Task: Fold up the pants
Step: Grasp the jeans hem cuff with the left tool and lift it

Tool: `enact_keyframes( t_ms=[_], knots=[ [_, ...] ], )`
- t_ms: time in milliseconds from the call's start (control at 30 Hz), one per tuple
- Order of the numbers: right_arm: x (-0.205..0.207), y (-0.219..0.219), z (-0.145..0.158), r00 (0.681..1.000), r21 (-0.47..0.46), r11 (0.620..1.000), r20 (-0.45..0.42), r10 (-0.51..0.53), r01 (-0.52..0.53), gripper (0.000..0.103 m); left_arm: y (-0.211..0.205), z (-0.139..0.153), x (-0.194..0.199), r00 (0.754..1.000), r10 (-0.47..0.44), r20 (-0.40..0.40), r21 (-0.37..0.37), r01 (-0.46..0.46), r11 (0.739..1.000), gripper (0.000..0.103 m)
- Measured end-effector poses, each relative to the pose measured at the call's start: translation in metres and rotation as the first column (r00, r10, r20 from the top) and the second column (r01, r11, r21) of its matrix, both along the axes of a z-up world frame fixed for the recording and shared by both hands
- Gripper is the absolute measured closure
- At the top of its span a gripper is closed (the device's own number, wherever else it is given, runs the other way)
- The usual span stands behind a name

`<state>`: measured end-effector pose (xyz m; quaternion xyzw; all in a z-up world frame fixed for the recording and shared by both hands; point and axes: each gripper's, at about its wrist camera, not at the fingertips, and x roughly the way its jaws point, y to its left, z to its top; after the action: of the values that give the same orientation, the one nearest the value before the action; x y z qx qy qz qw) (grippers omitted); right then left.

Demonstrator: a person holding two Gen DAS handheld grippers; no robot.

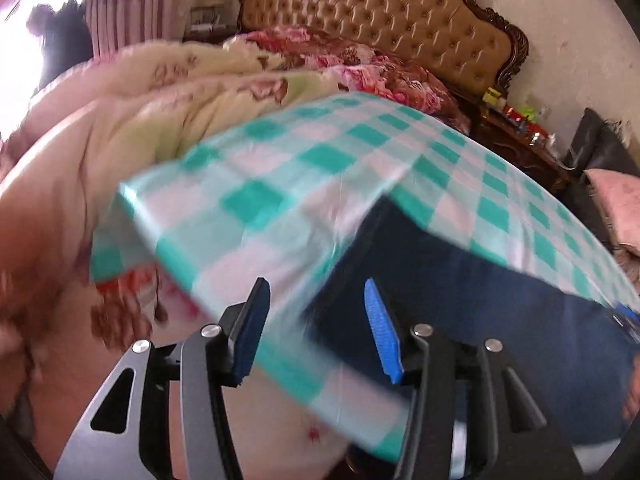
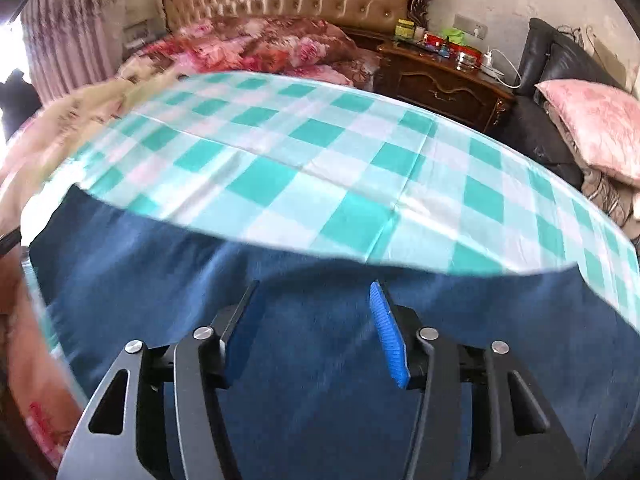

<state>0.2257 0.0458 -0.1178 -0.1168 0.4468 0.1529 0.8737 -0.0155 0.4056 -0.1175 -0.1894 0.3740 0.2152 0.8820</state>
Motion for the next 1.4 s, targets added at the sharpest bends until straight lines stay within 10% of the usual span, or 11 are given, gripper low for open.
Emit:
enact_keyframes(
  t_ms=[200,600,833,1400],
  knots=[
    [0.021,-0.012,-0.026,0.995,-0.011,0.995,-0.029,-0.099,0.099,0.055,-0.016,-0.025,-0.01,0.997,-0.073,-0.017,-0.037,0.072,0.997,0.063],
    [-0.056,-0.028,0.015,0.981,0.025,0.981,0.018,-0.191,0.191,0.039,-0.013,-0.034,0.016,0.996,-0.078,-0.037,-0.025,0.077,0.997,0.063],
    [-0.068,-0.039,0.016,0.977,0.021,0.977,0.016,-0.211,0.21,0.038,-0.002,-0.034,0.016,0.997,-0.076,-0.026,-0.076,0.074,0.994,0.081],
    [-0.074,-0.037,-0.018,0.983,-0.02,0.985,-0.062,-0.171,0.17,0.038,0.002,-0.026,0.017,1.0,-0.014,-0.019,-0.039,0.013,0.999,0.076]
  ],
)
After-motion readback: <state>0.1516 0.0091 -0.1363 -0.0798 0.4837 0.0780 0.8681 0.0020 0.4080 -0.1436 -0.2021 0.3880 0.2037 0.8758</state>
